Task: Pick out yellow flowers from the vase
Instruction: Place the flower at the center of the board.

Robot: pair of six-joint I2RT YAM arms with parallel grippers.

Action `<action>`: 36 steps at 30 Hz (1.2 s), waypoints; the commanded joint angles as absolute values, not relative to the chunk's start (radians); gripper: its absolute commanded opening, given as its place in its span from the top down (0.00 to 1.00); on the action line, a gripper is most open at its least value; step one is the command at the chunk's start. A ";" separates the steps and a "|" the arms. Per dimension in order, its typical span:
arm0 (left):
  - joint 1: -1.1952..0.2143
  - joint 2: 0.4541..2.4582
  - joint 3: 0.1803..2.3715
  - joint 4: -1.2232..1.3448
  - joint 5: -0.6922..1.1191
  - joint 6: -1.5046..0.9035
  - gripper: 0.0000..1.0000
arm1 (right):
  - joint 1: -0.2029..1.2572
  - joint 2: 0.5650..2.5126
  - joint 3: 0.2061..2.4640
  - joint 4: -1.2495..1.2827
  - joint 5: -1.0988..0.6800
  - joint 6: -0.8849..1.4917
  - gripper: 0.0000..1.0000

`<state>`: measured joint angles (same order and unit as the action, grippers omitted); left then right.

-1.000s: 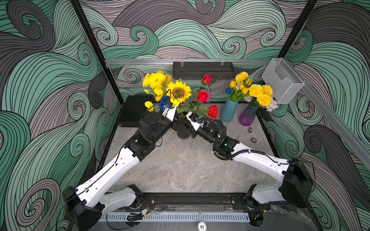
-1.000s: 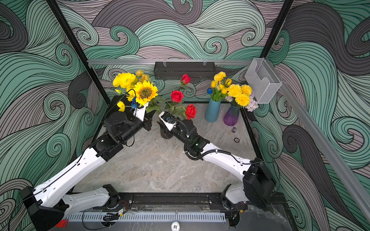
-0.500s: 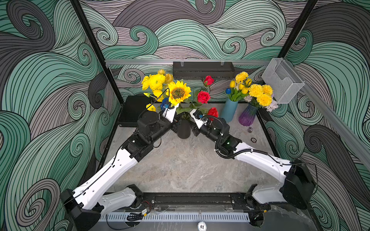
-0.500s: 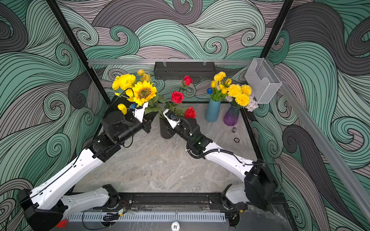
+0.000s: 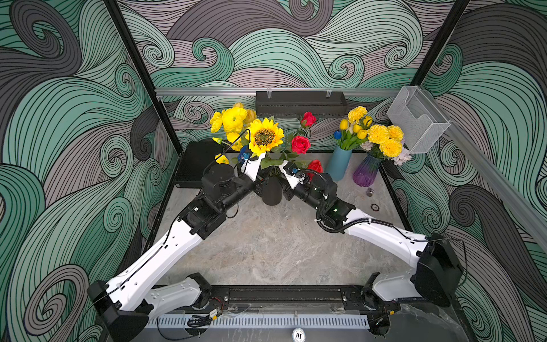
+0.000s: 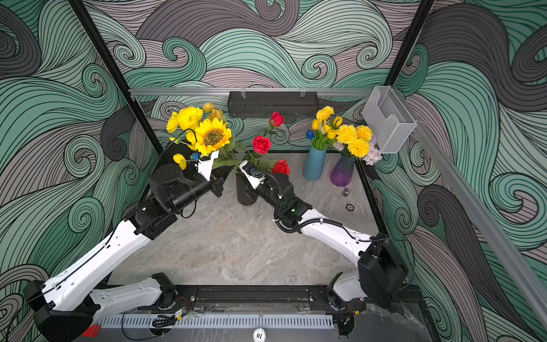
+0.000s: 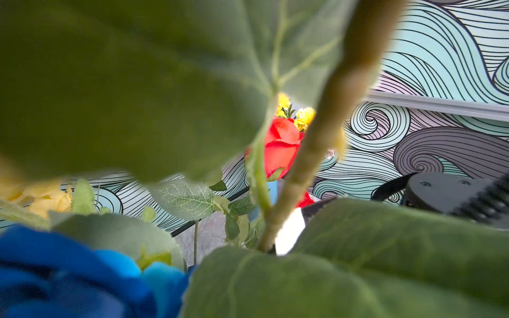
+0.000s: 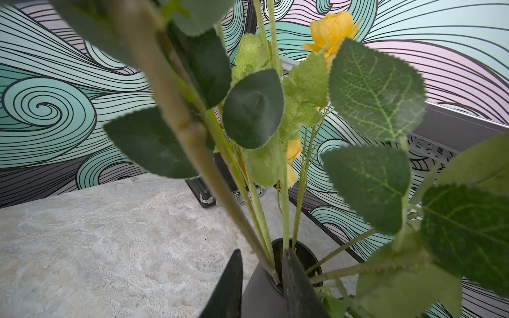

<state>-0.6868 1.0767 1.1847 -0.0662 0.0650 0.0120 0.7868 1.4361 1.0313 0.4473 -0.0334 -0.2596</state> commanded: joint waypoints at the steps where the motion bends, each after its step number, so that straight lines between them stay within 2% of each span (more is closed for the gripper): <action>1: -0.701 1.056 1.232 -0.087 0.104 -0.015 1.00 | 0.784 1.457 1.071 0.455 -0.026 -0.288 0.75; 12: -0.701 1.048 1.233 -0.098 0.069 -0.005 1.00 | 0.784 1.423 1.074 0.414 -0.047 -0.286 0.92; 16: -0.701 1.017 1.207 -0.075 0.035 -0.020 0.86 | 0.784 1.395 1.095 0.365 -0.065 -0.269 1.00; 21: -0.701 0.957 1.136 -0.007 -0.027 -0.041 0.64 | 0.784 1.355 1.122 0.291 -0.073 -0.237 1.00; 31: -0.702 0.856 1.014 0.124 -0.021 -0.063 0.42 | 0.787 1.289 1.201 0.053 -0.119 -0.163 1.00; 36: -0.702 0.810 1.023 0.079 -0.024 -0.095 0.39 | 0.793 1.248 1.239 -0.074 -0.162 -0.134 1.00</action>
